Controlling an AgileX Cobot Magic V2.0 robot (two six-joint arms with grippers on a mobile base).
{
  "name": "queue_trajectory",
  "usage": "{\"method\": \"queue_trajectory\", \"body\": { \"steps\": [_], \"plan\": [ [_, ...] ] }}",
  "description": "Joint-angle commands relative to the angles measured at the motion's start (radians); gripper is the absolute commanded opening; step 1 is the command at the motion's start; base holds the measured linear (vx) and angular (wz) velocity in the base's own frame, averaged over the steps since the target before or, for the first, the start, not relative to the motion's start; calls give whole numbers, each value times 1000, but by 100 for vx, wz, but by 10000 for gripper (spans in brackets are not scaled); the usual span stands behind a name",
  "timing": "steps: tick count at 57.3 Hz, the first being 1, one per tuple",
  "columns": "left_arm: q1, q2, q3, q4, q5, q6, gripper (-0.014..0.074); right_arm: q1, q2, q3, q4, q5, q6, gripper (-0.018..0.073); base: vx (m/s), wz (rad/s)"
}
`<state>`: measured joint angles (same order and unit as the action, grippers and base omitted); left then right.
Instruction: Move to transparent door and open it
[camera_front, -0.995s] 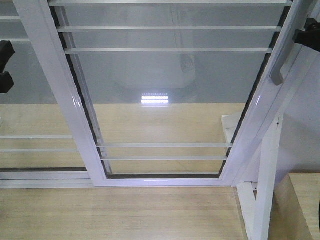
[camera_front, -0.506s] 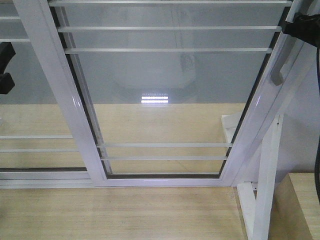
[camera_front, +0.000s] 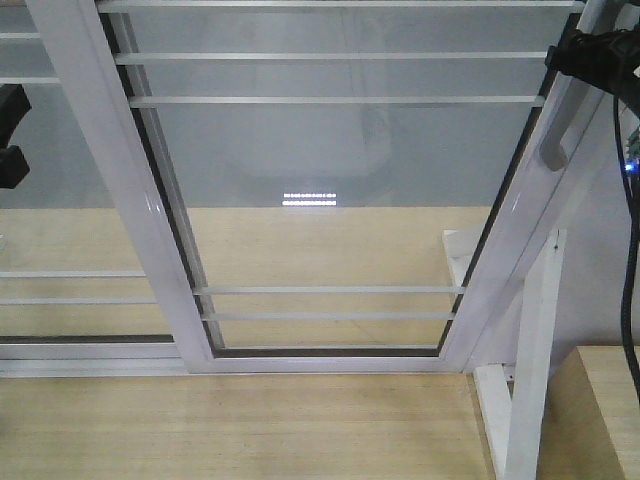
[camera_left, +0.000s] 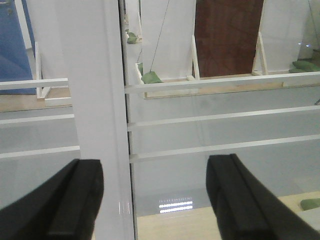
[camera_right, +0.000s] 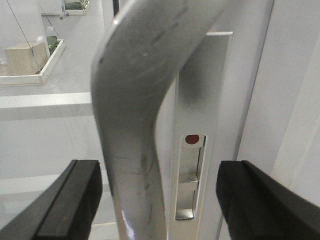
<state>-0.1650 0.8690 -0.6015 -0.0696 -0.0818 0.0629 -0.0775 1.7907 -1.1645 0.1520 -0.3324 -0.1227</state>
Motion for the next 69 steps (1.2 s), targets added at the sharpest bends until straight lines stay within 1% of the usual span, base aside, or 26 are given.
{"method": "queue_trajectory", "body": {
  "steps": [1, 8, 15, 19, 24, 28, 41, 49, 69],
  "plan": [
    [-5, -8, -37, -8, -80, 0, 559, -5, -39, -37, -16, -99, 4, 494, 0, 0],
    [-5, -8, -37, -8, -80, 0, 559, -5, -40, -37, -16, -97, 4, 389, 0, 0],
    [-5, -8, -37, -8, -80, 0, 559, -4, -48, -37, -17, -68, 5, 229, 0, 0],
    [-5, -8, -37, -8, -80, 0, 559, 0, -49, -37, -17, -50, 8, 158, 0, 0],
    [-5, -8, -37, -8, -80, 0, 559, 10, -49, -37, -19, -45, 4, 90, 0, 0],
    [-5, -8, -37, -8, -80, 0, 559, 26, -49, -37, -19, -47, -6, 54, 0, 0],
    [-5, -8, -37, -8, -80, 0, 559, 97, -49, -37, -29, -58, -15, 49, 0, 0],
    [-5, -8, -37, -8, -80, 0, 559, 154, -49, -37, -71, -63, -15, 51, 0, 0],
    [-5, -8, -37, -8, -80, 0, 559, 263, -49, -37, -72, -69, -15, 60, 0, 0]
  ]
}}
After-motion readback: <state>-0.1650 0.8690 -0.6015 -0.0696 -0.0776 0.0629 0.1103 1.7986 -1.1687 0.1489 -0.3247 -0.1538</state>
